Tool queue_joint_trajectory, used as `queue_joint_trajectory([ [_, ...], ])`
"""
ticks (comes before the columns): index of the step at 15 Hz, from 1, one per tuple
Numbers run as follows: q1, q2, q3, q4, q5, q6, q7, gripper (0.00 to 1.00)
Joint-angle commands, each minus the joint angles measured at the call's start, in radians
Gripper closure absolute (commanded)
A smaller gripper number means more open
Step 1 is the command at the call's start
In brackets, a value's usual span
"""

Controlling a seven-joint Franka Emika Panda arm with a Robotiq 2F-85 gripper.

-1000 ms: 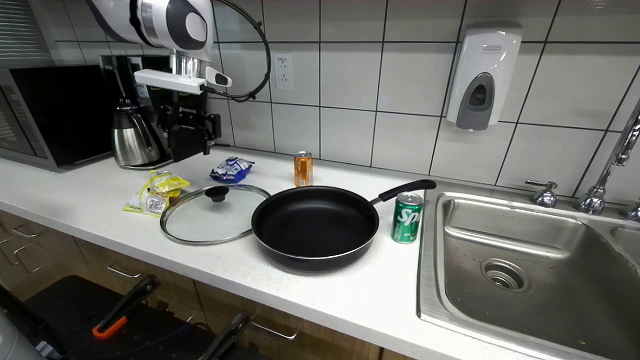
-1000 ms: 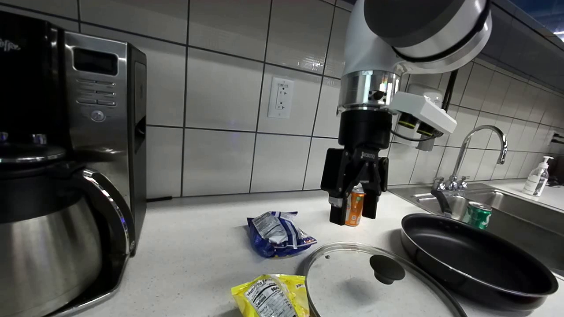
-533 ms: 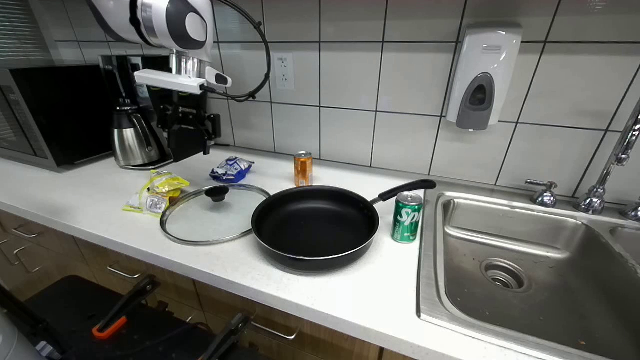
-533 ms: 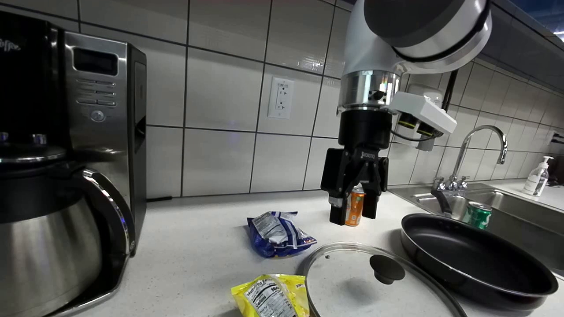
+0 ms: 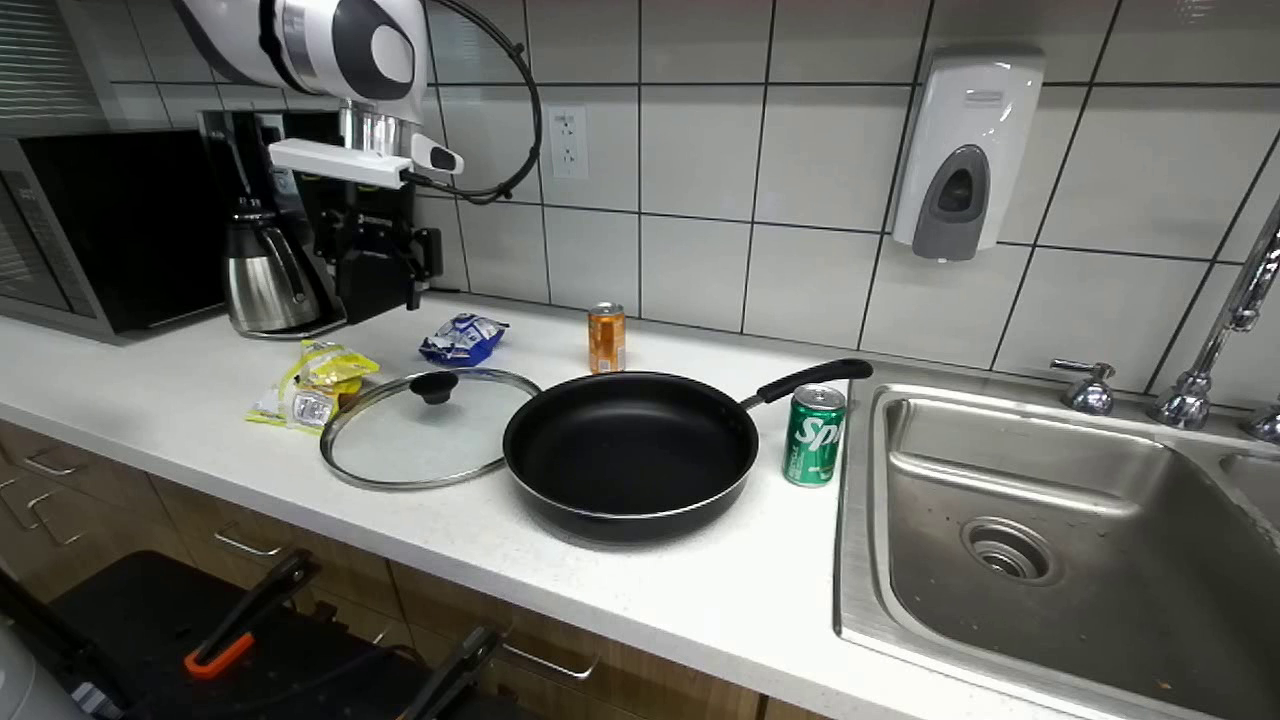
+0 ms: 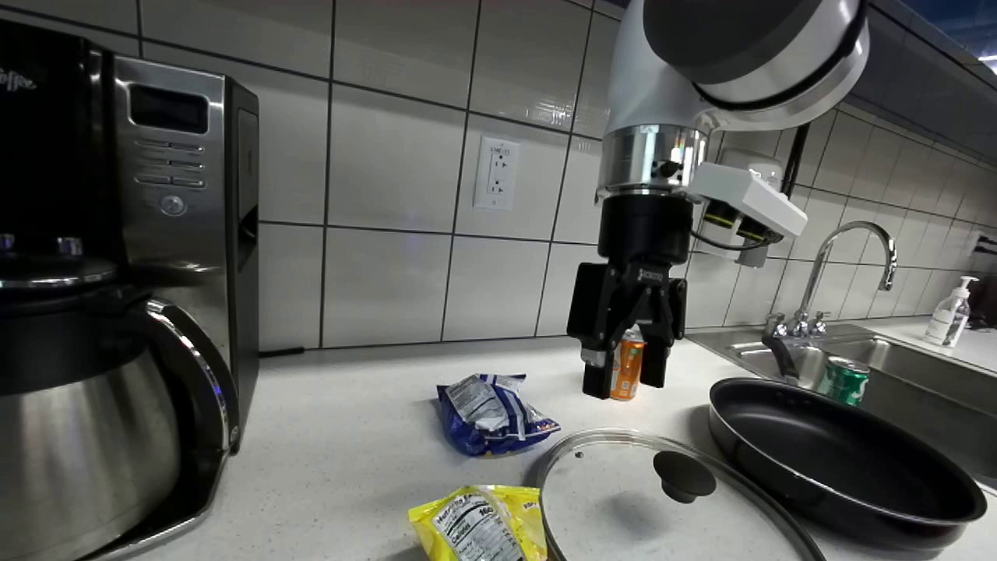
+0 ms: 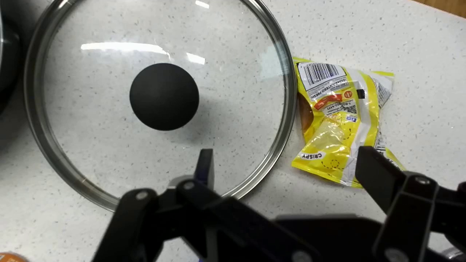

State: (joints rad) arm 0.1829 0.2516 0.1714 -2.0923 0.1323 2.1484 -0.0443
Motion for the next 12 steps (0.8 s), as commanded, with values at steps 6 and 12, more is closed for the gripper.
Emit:
queue_joint_trajectory([
  [6, 0.051, 0.107, -0.07, 0.046, -0.264, 0.168, 0.243, 0.0],
  [12, 0.114, 0.203, -0.134, 0.095, -0.441, 0.318, 0.399, 0.0],
])
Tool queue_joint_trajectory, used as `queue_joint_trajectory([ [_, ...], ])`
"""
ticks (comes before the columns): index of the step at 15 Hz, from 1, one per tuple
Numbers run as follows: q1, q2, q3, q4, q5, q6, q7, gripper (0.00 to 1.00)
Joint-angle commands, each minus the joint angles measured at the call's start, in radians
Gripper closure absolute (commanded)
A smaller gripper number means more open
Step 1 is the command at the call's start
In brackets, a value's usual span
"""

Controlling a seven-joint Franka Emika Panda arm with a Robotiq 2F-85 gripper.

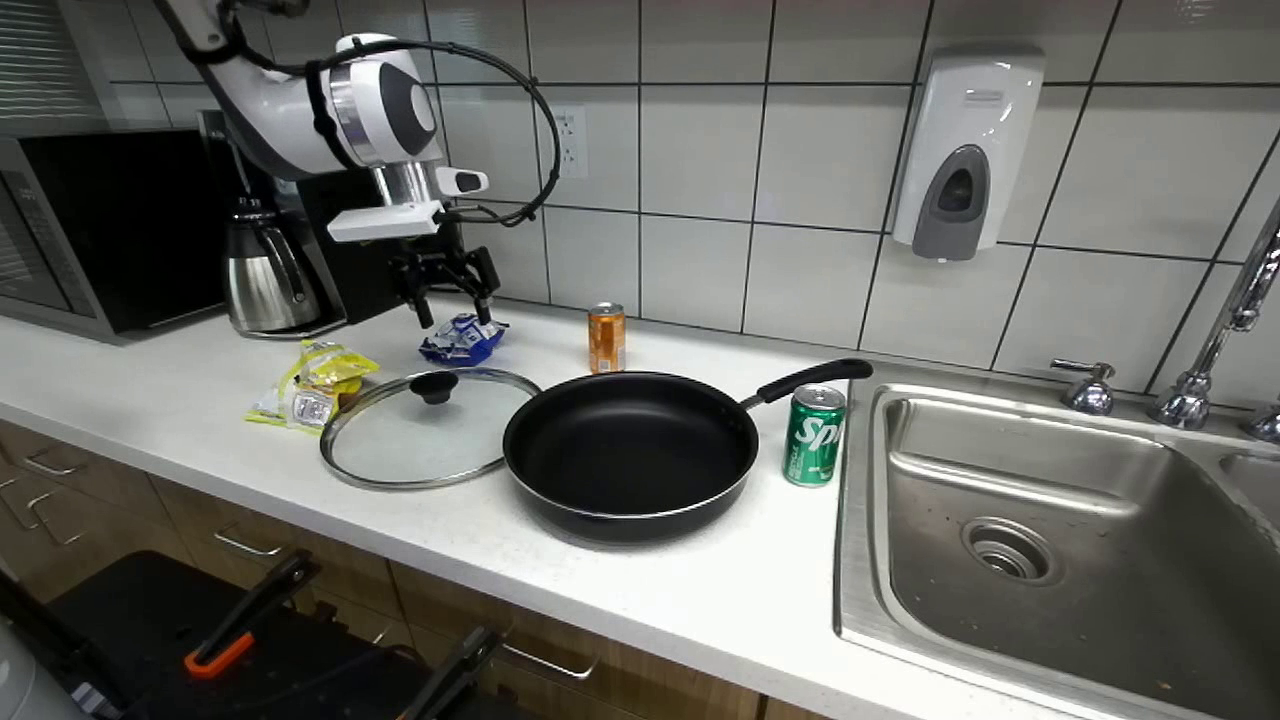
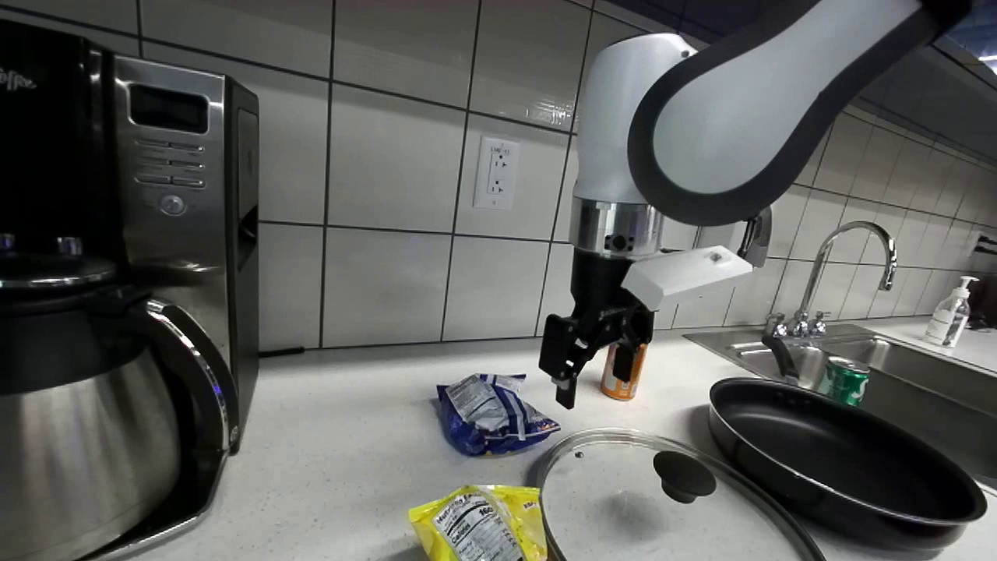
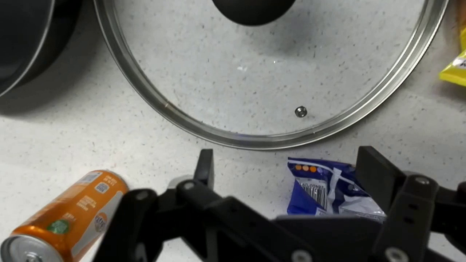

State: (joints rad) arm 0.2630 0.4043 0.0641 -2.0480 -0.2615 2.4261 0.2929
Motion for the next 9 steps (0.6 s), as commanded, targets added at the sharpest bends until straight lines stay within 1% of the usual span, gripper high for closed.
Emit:
queue_joint_trajectory([
  [1, 0.037, 0.062, -0.026, 0.058, -0.041, 0.061, 0.062, 0.0],
  [9, 0.092, 0.132, -0.085, 0.098, -0.041, 0.2, 0.1, 0.0],
])
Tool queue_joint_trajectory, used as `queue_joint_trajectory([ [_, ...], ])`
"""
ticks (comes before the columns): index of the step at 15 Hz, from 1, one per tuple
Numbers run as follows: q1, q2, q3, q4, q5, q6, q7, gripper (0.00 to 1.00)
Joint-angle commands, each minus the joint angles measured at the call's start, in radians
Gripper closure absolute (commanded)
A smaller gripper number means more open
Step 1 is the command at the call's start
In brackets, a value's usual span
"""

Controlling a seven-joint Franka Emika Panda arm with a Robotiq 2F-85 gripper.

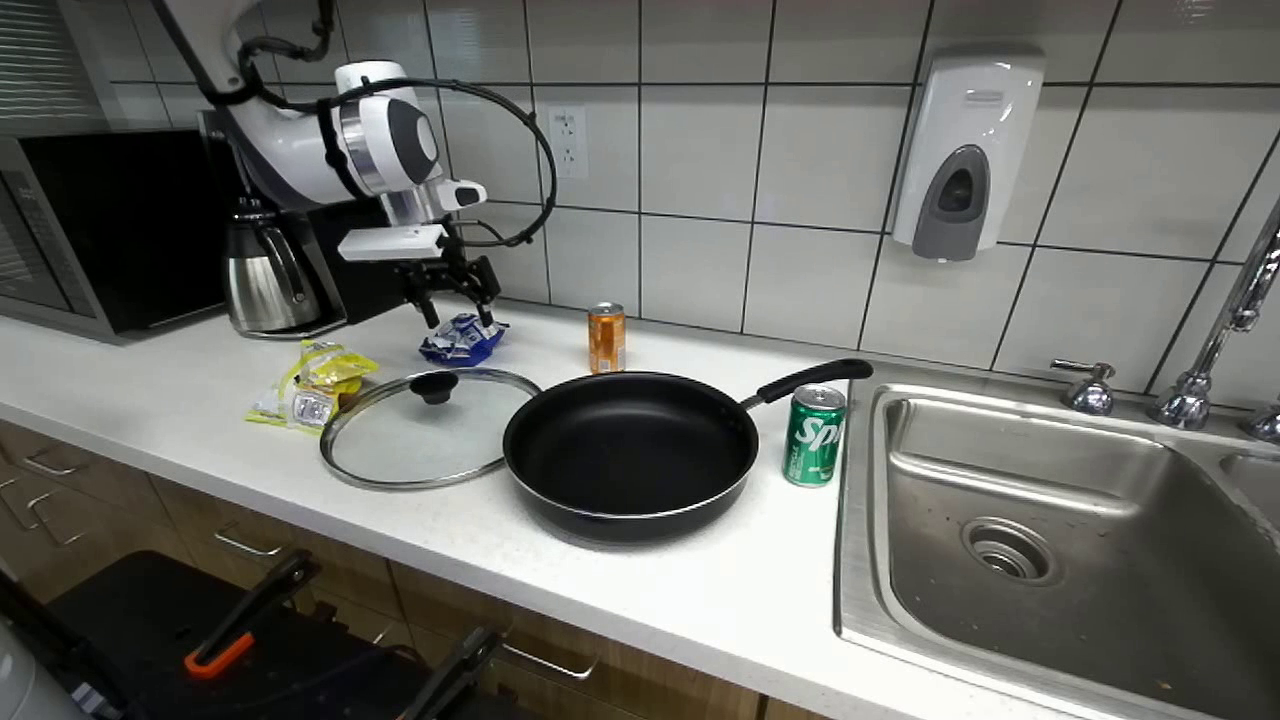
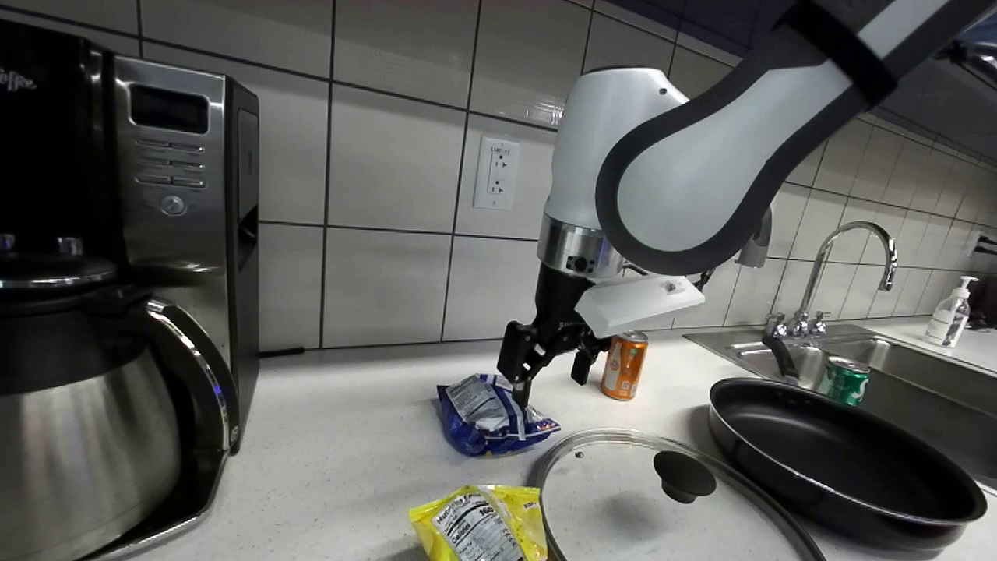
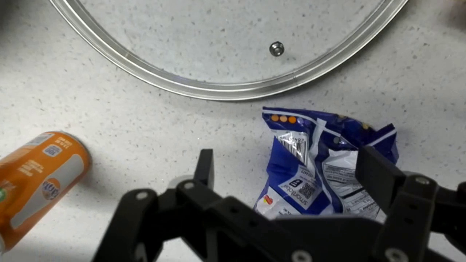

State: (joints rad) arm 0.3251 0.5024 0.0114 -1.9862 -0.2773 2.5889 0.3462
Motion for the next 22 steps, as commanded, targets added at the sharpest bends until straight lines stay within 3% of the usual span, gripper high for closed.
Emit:
queue_joint_trajectory([
  [1, 0.034, 0.042, -0.038, 0.041, -0.021, 0.052, 0.047, 0.0],
  [13, 0.055, 0.116, -0.052, 0.116, 0.011, 0.081, 0.017, 0.0],
  [17, 0.036, 0.118, -0.021, 0.13, 0.03, 0.062, -0.034, 0.0],
  [18, 0.036, 0.119, -0.019, 0.13, 0.029, 0.059, -0.04, 0.03],
  [19, 0.036, 0.119, -0.019, 0.129, 0.03, 0.059, -0.041, 0.26],
  [21, 0.032, 0.12, -0.011, 0.125, 0.04, 0.062, -0.043, 0.31],
  [22, 0.031, 0.12, -0.009, 0.124, 0.044, 0.062, -0.044, 0.41],
])
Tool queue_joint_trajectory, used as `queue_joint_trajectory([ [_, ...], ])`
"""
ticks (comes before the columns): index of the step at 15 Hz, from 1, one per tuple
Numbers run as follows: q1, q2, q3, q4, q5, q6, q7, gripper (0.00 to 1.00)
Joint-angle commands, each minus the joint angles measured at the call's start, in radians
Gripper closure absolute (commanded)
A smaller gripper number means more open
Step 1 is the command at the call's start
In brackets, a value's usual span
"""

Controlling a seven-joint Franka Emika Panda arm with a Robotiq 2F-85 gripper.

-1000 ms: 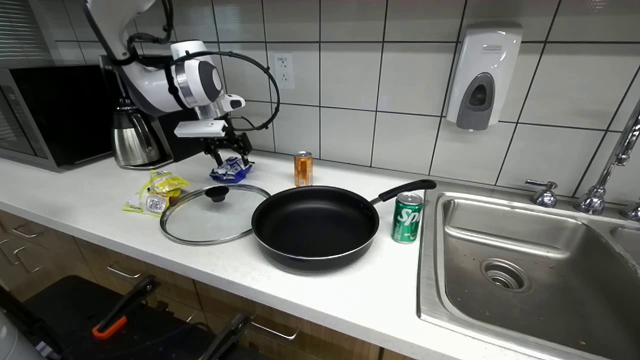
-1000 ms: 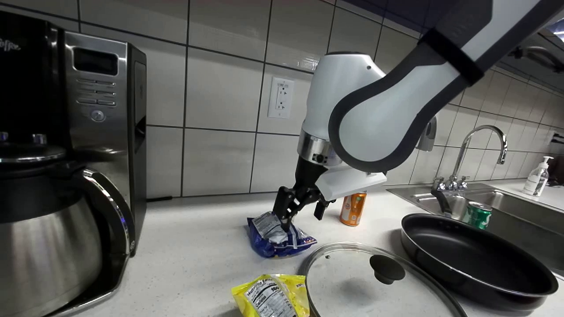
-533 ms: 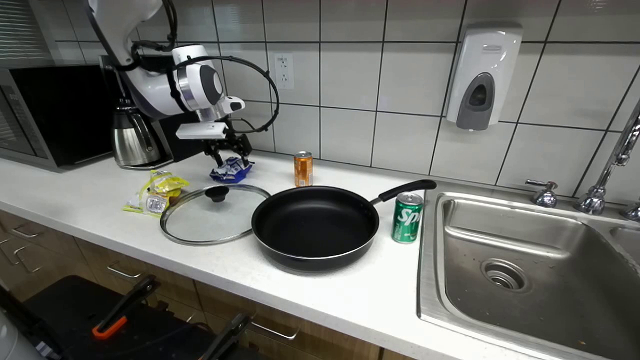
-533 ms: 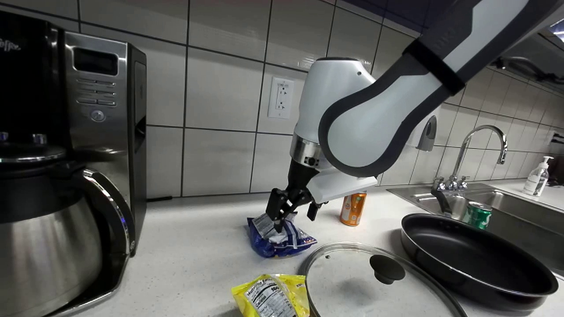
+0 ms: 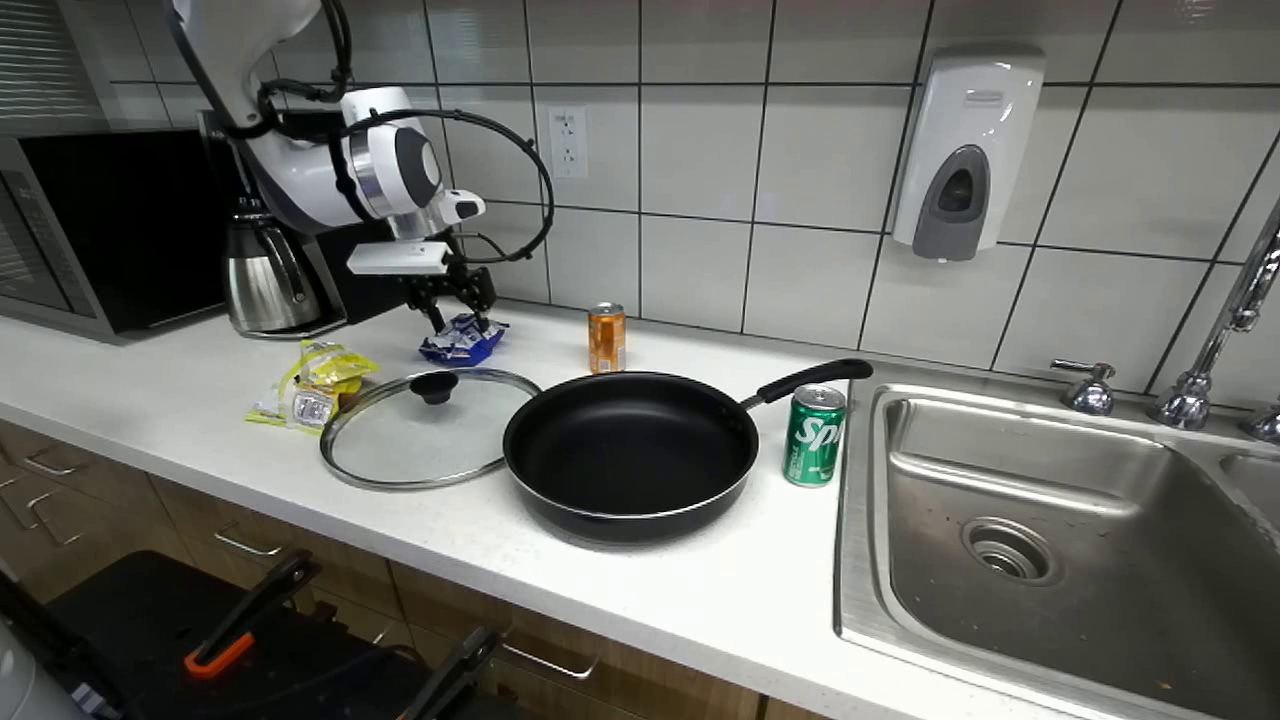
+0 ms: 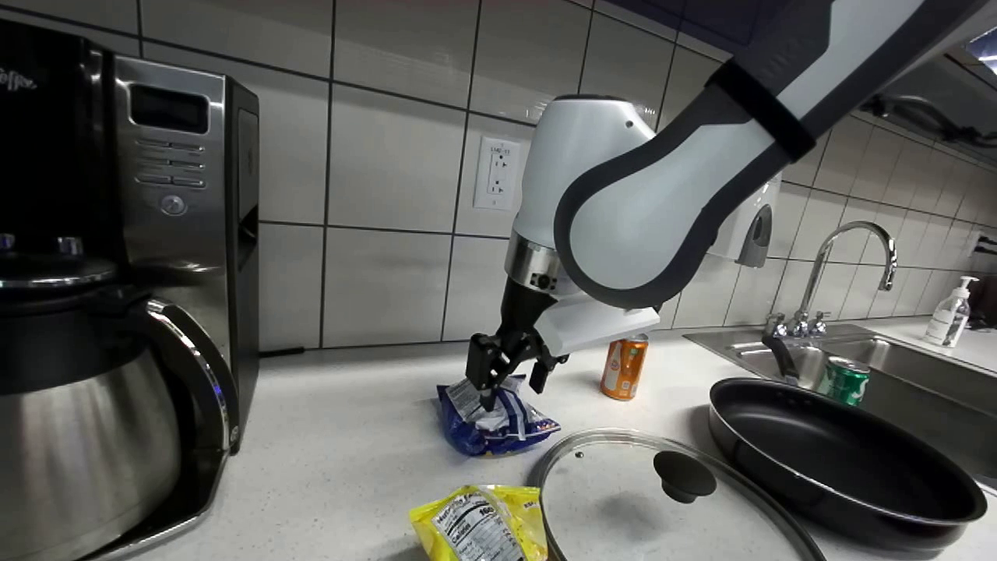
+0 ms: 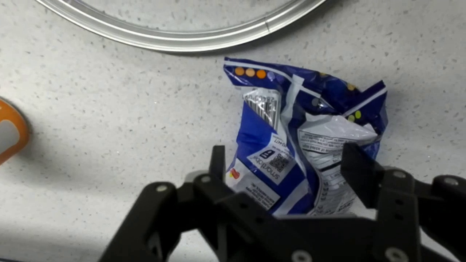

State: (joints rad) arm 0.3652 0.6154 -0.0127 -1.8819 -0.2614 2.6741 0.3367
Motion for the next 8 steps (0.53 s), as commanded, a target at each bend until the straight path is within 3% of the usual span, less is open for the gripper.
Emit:
queue_joint_trajectory([
  [1, -0.011, 0.008, 0.018, 0.019, 0.034, -0.025, -0.037, 0.48],
  [8, -0.007, -0.009, 0.011, 0.006, 0.037, -0.034, -0.033, 0.99],
])
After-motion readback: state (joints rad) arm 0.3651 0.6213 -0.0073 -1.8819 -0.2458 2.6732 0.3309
